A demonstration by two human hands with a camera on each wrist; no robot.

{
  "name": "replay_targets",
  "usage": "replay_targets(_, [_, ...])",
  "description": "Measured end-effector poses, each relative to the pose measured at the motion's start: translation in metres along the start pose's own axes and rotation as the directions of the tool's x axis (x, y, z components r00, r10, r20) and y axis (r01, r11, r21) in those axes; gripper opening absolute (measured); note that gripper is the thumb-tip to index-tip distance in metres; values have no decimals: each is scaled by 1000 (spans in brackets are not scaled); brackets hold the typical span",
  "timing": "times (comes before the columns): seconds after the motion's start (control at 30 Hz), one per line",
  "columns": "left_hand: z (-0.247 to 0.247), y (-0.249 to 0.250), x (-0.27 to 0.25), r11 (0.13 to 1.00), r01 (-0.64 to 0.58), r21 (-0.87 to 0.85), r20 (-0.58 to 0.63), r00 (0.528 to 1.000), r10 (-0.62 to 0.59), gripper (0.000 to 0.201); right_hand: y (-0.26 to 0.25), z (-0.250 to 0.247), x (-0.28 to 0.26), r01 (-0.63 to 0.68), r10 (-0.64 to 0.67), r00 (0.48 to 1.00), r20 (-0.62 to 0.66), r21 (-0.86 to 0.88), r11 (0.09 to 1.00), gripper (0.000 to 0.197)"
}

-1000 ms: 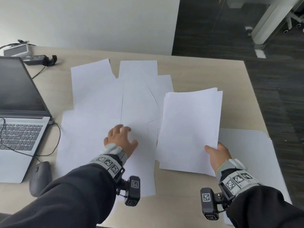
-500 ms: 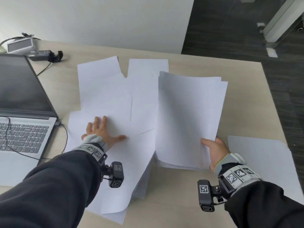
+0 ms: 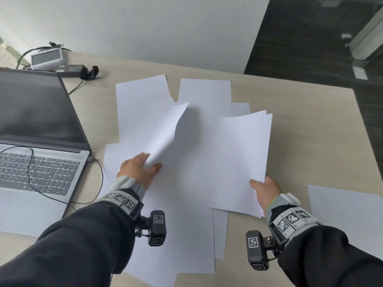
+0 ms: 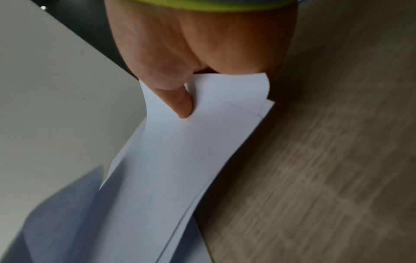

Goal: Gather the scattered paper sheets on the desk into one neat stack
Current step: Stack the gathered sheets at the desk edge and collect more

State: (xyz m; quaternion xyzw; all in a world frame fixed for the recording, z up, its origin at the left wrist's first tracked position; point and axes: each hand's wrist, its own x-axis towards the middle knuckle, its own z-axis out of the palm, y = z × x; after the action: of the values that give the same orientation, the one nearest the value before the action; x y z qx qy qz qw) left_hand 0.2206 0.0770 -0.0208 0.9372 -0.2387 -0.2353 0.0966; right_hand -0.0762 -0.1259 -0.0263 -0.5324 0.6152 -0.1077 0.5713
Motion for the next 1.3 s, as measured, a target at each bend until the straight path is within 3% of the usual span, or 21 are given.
replay_targets(0.17, [6,44,-26,977,-207,-59,-26,978,206,81,-8,12,-3,-12,11,998,56,16,1000,22])
replay_targets(0.33, [35,80,-50,908,-418,38,163,899,407,99,-11,20,-8,-31,31,996,86,5,999,17])
replay_targets(0.47, [63,95,-66,839,-527,137,281,833,477,110,-18,17,-11,-82,87,994,64,-78,994,57])
replay_targets(0.53, [71,97,-72,829,-539,148,312,821,478,109,-14,18,-11,-65,68,994,90,-34,997,47])
replay_targets(0.63, [75,101,-72,825,-547,140,300,818,491,98,-2,18,-6,-31,30,994,105,15,999,11])
replay_targets(0.77, [64,108,-50,889,-441,124,169,892,419,79,5,6,2,-41,42,997,71,-10,999,12])
replay_targets(0.87, [54,116,-32,938,-327,115,116,942,314,80,5,-12,2,-60,60,998,13,-6,998,16])
replay_targets(1.07, [61,118,-19,812,-493,314,245,868,432,82,15,-56,9,-78,75,988,-138,-11,997,13])
replay_targets(1.3, [72,109,-32,852,-395,343,91,917,389,82,27,-90,12,-59,62,975,-216,20,998,17])
